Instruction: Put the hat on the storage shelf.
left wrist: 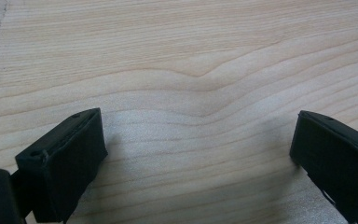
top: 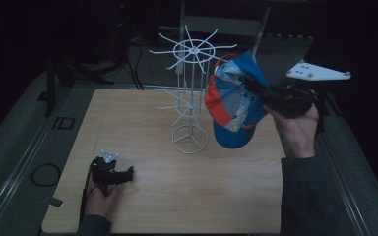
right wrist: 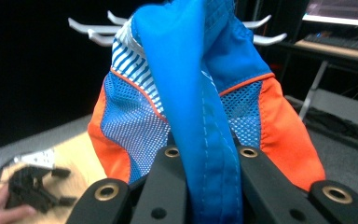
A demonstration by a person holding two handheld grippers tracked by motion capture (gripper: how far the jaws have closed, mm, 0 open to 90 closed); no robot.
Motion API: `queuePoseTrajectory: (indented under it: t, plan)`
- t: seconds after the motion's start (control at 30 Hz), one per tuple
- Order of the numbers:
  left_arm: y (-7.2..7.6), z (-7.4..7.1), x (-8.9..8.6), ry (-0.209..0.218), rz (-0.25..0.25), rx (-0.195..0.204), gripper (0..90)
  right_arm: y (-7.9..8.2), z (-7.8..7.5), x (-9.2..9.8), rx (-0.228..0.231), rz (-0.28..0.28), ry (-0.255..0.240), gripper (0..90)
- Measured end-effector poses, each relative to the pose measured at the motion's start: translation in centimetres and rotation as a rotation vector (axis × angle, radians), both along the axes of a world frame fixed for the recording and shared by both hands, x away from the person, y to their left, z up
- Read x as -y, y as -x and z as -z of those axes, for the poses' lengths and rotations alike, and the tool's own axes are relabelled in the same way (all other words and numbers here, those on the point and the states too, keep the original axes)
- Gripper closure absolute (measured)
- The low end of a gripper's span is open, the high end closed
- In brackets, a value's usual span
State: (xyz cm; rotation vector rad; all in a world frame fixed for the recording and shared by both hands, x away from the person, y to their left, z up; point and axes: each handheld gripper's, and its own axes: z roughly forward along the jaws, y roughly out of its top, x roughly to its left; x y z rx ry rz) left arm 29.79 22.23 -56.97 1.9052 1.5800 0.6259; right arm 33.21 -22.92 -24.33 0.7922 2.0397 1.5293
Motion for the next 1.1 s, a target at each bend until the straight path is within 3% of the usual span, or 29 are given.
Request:
queuePoseTrajectory:
  t: [0.2, 0.33, 0.4, 0.53, 0.6, 0.7, 1.1]
  plan:
    - [0.0, 0.0, 0.0, -0.003, 0.003, -0.004, 3.7, -1.5, 1.8, -1.8, -0.065, -0.04, 0.045, 88.2]
    - [0.0, 0.0, 0.0, 0.001, 0.0, -0.003, 3.7, -2.0, 3.1, -2.7, -0.101, -0.041, 0.106, 86.8]
    - [0.0, 0.0, 0.0, 0.001, 0.0, -0.003, 3.7, -2.0, 3.6, -2.7, -0.111, -0.03, 0.123, 80.6]
    - [0.0, 0.0, 0.0, 0.001, 0.0, -0.003, 3.7, -2.0, 4.3, -2.7, -0.139, -0.024, 0.165, 58.8]
    - [0.0, 0.0, 0.0, 0.001, 0.001, -0.005, 3.7, -1.7, 4.9, -2.8, -0.144, 0.0, 0.202, 45.6]
    - [0.0, 0.0, 0.0, 0.001, 0.001, -0.003, 3.7, -1.2, 5.6, -2.8, -0.149, 0.048, 0.238, 33.7]
    - [0.0, 0.0, 0.0, 0.0, 0.001, -0.003, 3.7, -0.3, 8.7, -1.8, -0.21, 0.048, 0.223, 18.2]
